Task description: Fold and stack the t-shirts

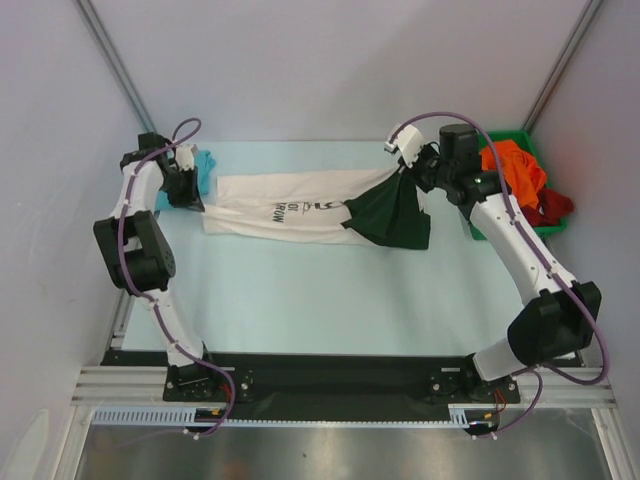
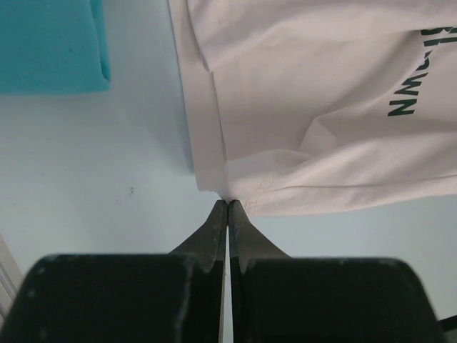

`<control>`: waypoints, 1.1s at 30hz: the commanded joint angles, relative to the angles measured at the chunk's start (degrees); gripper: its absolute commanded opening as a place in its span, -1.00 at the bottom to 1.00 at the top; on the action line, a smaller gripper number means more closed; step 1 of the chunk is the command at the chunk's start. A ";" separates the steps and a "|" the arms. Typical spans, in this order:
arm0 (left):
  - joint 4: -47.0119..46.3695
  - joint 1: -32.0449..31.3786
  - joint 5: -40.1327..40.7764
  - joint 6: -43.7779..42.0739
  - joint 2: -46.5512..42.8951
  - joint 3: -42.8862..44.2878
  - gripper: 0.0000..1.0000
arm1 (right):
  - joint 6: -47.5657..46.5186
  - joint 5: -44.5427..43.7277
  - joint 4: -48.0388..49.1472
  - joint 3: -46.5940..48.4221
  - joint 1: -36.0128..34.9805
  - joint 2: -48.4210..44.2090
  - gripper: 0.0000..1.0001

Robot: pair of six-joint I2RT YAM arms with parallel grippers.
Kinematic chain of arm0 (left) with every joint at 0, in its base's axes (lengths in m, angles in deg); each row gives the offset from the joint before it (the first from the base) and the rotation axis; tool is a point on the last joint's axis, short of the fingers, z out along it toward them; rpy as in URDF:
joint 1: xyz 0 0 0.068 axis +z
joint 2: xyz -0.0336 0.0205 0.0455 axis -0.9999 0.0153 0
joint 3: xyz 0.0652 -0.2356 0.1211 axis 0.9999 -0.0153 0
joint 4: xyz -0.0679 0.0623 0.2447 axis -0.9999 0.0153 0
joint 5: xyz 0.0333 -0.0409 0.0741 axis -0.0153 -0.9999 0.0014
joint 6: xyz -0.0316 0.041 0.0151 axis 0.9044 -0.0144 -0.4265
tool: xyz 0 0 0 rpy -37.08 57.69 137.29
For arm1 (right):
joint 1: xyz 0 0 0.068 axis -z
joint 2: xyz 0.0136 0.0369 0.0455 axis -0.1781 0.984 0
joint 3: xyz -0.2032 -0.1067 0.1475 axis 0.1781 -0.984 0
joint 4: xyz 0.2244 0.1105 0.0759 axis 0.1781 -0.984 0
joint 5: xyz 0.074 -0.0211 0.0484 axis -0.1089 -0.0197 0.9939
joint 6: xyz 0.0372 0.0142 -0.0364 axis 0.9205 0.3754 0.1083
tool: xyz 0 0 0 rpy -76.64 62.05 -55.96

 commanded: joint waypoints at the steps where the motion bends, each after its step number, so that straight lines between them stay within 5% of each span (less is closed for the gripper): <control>1: 1.13 -0.84 1.90 -1.15 2.53 5.74 -0.99 | 1.08 1.29 4.63 4.73 1.41 2.80 -1.00; 33: 0.78 -8.22 14.12 -3.88 16.86 23.85 -0.99 | 2.13 3.14 3.49 33.20 6.69 33.82 -1.00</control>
